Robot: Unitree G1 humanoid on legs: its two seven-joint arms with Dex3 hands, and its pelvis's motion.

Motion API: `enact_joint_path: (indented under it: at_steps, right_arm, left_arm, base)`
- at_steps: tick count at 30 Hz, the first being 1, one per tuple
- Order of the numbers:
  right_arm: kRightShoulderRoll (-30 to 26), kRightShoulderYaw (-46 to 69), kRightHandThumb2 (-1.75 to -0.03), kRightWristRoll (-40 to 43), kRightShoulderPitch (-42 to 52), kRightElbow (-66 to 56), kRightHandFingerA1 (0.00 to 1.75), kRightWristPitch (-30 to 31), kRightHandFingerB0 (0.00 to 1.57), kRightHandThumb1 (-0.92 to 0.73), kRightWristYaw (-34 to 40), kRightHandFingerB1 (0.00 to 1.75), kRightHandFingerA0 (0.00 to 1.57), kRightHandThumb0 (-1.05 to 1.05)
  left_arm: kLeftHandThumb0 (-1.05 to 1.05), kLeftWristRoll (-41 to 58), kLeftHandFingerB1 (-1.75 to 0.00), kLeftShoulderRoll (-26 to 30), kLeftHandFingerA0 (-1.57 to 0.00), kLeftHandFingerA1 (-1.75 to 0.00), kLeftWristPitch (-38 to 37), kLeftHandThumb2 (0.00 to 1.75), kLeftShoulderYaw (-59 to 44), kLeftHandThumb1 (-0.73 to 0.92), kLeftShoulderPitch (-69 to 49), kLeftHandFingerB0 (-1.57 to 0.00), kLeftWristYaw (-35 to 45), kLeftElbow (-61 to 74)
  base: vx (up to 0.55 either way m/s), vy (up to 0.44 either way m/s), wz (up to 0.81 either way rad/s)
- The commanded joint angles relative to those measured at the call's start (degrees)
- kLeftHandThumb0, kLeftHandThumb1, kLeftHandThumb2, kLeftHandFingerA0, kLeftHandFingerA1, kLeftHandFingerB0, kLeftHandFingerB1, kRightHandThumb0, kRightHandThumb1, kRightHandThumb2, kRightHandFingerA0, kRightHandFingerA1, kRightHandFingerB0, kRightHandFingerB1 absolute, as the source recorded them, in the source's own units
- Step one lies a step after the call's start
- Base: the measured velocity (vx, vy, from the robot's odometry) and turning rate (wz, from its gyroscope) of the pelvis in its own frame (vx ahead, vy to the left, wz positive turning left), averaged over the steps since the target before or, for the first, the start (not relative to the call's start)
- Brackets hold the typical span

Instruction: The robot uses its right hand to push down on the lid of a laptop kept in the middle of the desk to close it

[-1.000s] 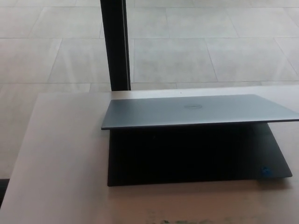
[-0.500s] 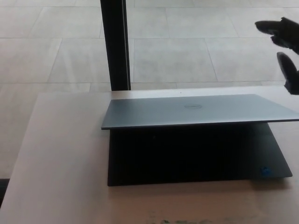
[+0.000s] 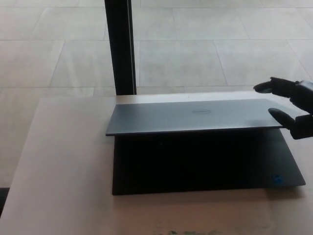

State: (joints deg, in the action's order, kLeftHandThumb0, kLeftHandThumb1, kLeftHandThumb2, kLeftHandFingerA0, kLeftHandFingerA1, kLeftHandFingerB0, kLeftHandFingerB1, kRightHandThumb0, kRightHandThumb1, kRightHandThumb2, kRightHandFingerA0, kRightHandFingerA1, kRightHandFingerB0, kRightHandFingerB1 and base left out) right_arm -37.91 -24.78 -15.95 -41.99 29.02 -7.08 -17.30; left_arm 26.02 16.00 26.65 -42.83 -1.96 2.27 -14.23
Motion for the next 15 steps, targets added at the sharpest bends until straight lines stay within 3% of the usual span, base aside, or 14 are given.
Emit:
enact_joint_path:
  at_steps: [1, 2, 3, 4, 5, 6, 7, 8, 9, 10, 11, 15]
  right_arm:
    - [-0.64, -2.00, -0.83, -6.90, 2.77, -0.66, 0.47, -3.65, 0.22, -0.92, -0.46, 0.35, 0.10, -1.00]
    - [-0.40, -2.19, -0.83, -7.43, 3.42, -0.52, 0.46, -4.20, 0.24, -0.91, 0.22, 0.34, 0.12, -0.99]
    - [0.01, -2.35, -0.83, -7.84, 4.39, -0.53, 0.46, -4.46, 0.25, -0.91, 0.76, 0.35, 0.12, -0.98]
    - [0.53, -3.24, -0.83, -9.16, 5.97, -0.39, 0.48, -5.02, 0.25, -0.91, 1.91, 0.36, 0.12, -0.98]
    - [0.64, -3.17, -0.83, -9.48, 6.17, -0.35, 0.48, -5.17, 0.25, -0.91, 2.02, 0.36, 0.12, -0.98]
    - [1.00, -3.49, -0.84, -10.12, 6.33, 0.02, 0.50, -5.49, 0.24, -0.91, 2.44, 0.38, 0.12, -0.99]
    - [1.52, -3.73, -0.83, -10.41, 6.75, 0.96, 0.52, -5.93, 0.23, -0.92, 2.77, 0.40, 0.10, -0.96]
    - [1.83, -3.56, -0.82, -10.37, 7.14, 1.32, 0.52, -5.99, 0.22, -0.92, 2.76, 0.39, 0.10, -0.96]
    - [2.02, -3.56, -0.82, -10.76, 7.29, 1.84, 0.51, -6.14, 0.22, -0.92, 3.12, 0.39, 0.10, -0.95]
    - [2.12, -3.51, -0.82, -11.04, 7.33, 2.11, 0.51, -6.29, 0.22, -0.92, 3.29, 0.39, 0.10, -0.95]
    - [2.41, -3.30, -0.82, -11.18, 7.42, 2.32, 0.51, -6.30, 0.25, -0.92, 3.50, 0.39, 0.12, -0.95]
    - [3.62, -2.65, -0.80, -11.95, 8.85, 3.49, 0.50, -5.60, 0.25, -0.92, 4.48, 0.39, 0.12, -0.97]
  left_arm:
    - [-0.98, 0.10, -0.61, 1.19, -0.48, -0.78, 0.74, 1.14, 0.17, 0.57, -0.40, -0.38, -1.22, 0.03]
    - [-0.99, 0.59, -0.61, 1.11, -0.43, -0.80, 0.64, 0.64, -0.10, 0.73, -0.37, -0.44, -0.91, -0.08]
    - [-0.93, 0.53, -0.62, 1.11, -0.49, -0.78, 0.25, 1.11, -0.19, 0.55, -0.20, -0.40, -1.06, -0.54]
    - [-0.97, 0.68, -0.61, 1.27, -0.47, -0.78, 0.62, 1.13, -0.02, 0.57, -0.38, -0.35, -0.64, -0.32]
    - [-0.97, 0.72, -0.61, 1.29, -0.47, -0.78, 0.68, 1.13, 0.01, 0.57, -0.41, -0.35, -0.59, -0.28]
    - [-0.99, 0.85, -0.60, 1.42, -0.38, -0.76, 0.85, 0.63, 0.02, 0.76, -0.84, -0.42, -0.16, 0.17]
    - [-0.99, 1.22, -0.61, 1.23, -0.43, -0.79, 1.05, 0.64, -0.37, 0.72, -0.76, -0.43, -0.60, 0.37]
    - [-0.93, 0.90, -0.63, 1.11, -0.48, -0.76, 0.98, 1.12, -0.36, 0.55, -0.69, -0.40, -1.39, 0.54]
    - [-0.90, 0.64, -0.63, 1.17, -0.50, -0.78, 0.97, 1.12, -0.20, 0.56, -0.69, -0.39, -1.56, 0.53]
    - [-0.90, 0.63, -0.63, 1.20, -0.50, -0.78, 0.99, 1.12, -0.17, 0.56, -0.69, -0.39, -1.55, 0.51]
    - [-0.97, 0.63, -0.62, 1.40, -0.42, -0.80, 1.05, 0.64, -0.09, 0.78, -0.72, -0.46, -1.35, 0.54]
    - [-0.97, 0.44, -0.61, 2.35, -0.39, -0.81, 1.55, 0.65, 0.45, 0.80, -0.55, -0.44, -0.66, 0.20]
  base:
    - [0.00, 0.000, 0.00]
    - [0.00, 0.000, 0.00]
    - [0.00, 0.000, 0.00]
    - [0.00, 0.000, 0.00]
    - [0.00, 0.000, 0.00]
    - [0.00, 0.000, 0.00]
    - [0.00, 0.000, 0.00]
    - [0.00, 0.000, 0.00]
    - [0.00, 0.000, 0.00]
    - [0.00, 0.000, 0.00]
    - [0.00, 0.000, 0.00]
    - [0.00, 0.000, 0.00]
